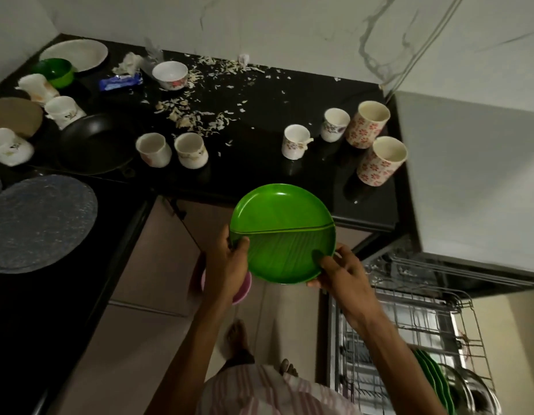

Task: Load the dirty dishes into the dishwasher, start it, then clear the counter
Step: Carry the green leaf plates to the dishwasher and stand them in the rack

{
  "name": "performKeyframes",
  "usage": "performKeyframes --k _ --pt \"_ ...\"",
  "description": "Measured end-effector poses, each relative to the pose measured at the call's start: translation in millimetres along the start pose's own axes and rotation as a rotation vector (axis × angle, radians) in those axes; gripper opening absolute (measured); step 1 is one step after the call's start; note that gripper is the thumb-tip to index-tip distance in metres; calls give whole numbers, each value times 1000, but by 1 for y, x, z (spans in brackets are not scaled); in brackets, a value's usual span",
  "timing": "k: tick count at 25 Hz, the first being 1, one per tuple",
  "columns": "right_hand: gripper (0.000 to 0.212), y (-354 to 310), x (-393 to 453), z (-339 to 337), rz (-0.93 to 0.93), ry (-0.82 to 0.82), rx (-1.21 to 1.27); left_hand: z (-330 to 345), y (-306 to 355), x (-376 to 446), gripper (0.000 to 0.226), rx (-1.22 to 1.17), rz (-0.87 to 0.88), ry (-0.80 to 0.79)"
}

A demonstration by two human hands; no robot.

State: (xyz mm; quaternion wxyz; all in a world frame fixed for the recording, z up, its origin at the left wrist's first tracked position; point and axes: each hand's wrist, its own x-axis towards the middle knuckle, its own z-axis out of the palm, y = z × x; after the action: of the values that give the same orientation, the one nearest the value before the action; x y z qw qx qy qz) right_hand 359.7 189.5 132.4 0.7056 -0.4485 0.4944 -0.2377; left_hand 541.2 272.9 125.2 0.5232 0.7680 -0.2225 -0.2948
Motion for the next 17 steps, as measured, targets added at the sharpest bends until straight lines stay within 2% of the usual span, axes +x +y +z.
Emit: performKeyframes --k 6,12,17 --pt "19 6 -70 -51 16 1 -44 16 -4 -82 27 -136 -66 -116" --pt "22 34 -124 -79 143 8 -51 18 -21 -137 28 -137 -36 -247" --pt "23 65 -162 -79 146 54 -22 8 -34 -164 28 -73 -10 -302"
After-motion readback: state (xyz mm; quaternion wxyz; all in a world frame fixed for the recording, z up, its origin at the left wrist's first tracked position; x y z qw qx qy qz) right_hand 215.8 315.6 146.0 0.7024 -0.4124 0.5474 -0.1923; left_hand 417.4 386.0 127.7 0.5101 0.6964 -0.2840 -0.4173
